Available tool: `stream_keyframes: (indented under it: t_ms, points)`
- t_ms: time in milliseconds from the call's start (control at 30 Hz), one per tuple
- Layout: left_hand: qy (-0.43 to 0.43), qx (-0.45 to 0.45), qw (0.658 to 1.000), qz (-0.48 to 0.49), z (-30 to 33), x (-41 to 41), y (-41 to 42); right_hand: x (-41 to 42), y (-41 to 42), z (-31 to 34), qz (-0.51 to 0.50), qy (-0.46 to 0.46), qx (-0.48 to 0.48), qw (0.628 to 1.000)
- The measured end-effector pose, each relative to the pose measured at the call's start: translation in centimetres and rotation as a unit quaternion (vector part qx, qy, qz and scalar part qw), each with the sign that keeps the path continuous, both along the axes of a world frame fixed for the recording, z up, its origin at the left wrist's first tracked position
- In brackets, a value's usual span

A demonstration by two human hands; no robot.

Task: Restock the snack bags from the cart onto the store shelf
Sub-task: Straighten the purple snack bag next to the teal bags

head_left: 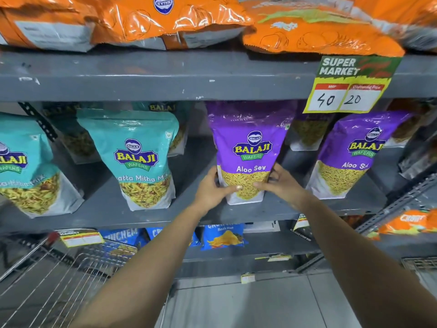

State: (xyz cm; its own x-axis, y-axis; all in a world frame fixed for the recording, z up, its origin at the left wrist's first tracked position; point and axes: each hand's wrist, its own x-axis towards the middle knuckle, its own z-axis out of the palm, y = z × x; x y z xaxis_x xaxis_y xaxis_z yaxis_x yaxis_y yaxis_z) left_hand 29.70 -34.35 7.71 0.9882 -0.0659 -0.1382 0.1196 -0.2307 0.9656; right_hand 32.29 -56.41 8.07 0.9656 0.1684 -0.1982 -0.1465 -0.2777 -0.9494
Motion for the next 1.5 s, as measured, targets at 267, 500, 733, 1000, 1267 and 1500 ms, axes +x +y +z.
stream_keyframes:
  t_ms: [267, 500, 733, 1000, 1267, 1500]
  points:
    - [-0.007, 0.007, 1.0, 0.008, -0.1, -0.5, 0.2, -0.7, 0.4, -0.2, -0.057, -0.01, -0.002, 0.998]
    - [-0.063, 0.035, 0.991, 0.109, -2.9, -5.7, 6.0, -7.4, 4.3, 0.9, -0.244, -0.167, 0.106, 0.949]
    - [-0.155, 0.069, 0.932, 0.319, -3.3, -8.8, 18.2, -6.8, 17.8, -2.5, -0.014, -0.107, -0.004, 0.994]
    - [-0.022, 0.05, 0.994, 0.097, -3.6, -3.9, 23.4, -2.2, 25.1, -4.5, 0.07, -0.054, -0.063, 0.994]
    - [-0.023, 0.028, 0.991, 0.126, -4.1, -4.4, 22.8, -2.8, 25.6, -4.4, 0.062, -0.046, -0.038, 0.996]
    - [-0.079, 0.033, 0.963, 0.256, -3.6, -6.3, 21.3, -4.6, 23.4, -4.0, -0.019, -0.067, 0.012, 0.997]
